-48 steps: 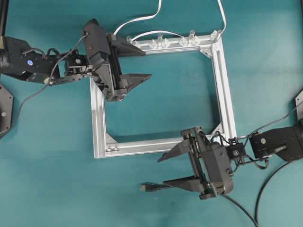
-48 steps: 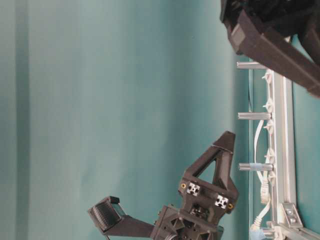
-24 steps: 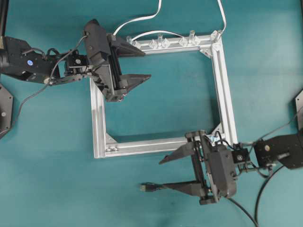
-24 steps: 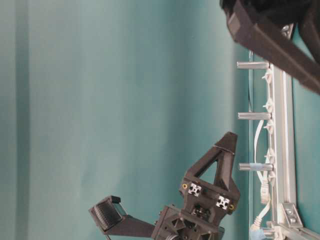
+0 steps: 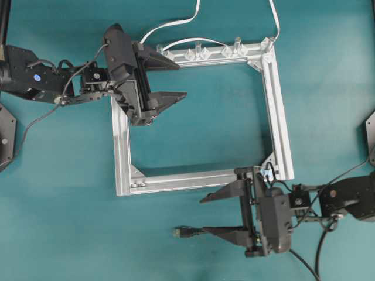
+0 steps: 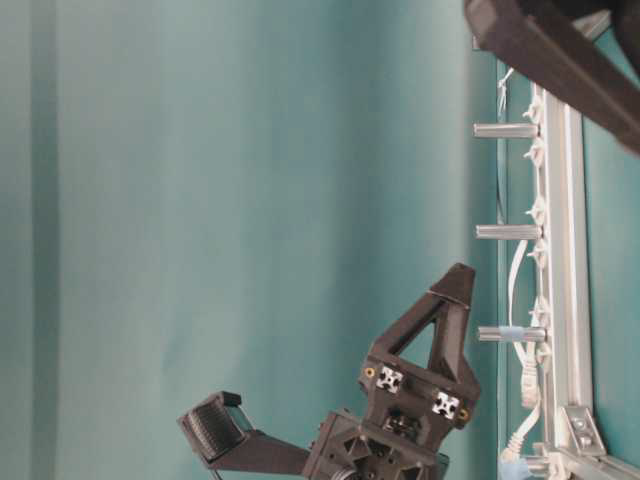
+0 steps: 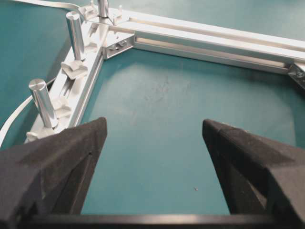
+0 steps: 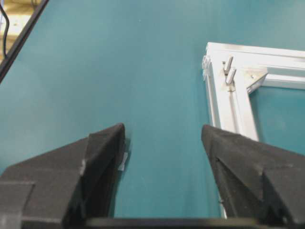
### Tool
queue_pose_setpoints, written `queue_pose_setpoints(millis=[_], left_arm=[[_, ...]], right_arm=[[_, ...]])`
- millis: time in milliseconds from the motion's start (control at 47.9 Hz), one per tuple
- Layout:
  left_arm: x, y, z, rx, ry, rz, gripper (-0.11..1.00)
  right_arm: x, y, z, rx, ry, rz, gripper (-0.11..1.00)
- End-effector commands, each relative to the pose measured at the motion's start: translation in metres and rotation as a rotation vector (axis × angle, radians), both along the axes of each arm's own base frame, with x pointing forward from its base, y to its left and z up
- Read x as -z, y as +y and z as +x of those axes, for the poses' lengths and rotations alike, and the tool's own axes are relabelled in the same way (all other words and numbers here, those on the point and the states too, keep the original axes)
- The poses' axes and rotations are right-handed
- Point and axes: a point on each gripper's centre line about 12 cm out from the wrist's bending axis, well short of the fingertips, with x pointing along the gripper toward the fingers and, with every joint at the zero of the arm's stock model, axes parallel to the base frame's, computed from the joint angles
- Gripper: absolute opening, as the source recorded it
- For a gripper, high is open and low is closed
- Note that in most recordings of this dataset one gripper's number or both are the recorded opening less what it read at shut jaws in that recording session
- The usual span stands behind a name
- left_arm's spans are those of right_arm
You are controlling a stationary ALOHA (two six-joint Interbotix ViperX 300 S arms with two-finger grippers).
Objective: Insert the wire through the string loop located on the right side.
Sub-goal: 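Open the right gripper and move it toward the black USB cable, then lower the right gripper and close it on the USB cable near the plug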
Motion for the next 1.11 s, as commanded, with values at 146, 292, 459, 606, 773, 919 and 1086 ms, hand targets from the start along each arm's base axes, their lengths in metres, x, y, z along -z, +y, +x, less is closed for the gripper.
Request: queue_pose_setpoints(millis=[146,292,459,606,773,919,1086], left_arm=[[-0.012,-0.001,0.001,0.003,-0.036,0.002,0.88],[-0.008,-0.002,-0.001,0.003,-0.018,-0.004,0.88],[-0.005,-0.006,-0.003,0.014,0.001,-0.008,0.88],[-0.005,-0.007,-0.003,0.015,0.003,-0.008,0.88],[-0.005,-0.007,-0.003,0.015,0.003,-0.008,0.88],[-0.005,-0.007,-0.003,0.015,0.003,-0.008,0.88],[-0.005,-0.007,-0.003,0.015,0.003,-0.008,0.88]], right_arm=[[0.016,0.016,0.015,-0.008,0.012,0.007,0.77],[0.028,0.02,0.018,0.012,0.039,0.015,0.77],[0.035,0.023,0.015,0.018,0.058,0.018,0.77],[0.039,0.025,0.015,0.014,0.066,0.015,0.77],[0.045,0.028,0.015,0.012,0.078,0.017,0.77],[0.051,0.03,0.017,0.015,0.087,0.026,0.77],[0.056,0.032,0.018,0.012,0.096,0.022,0.77]])
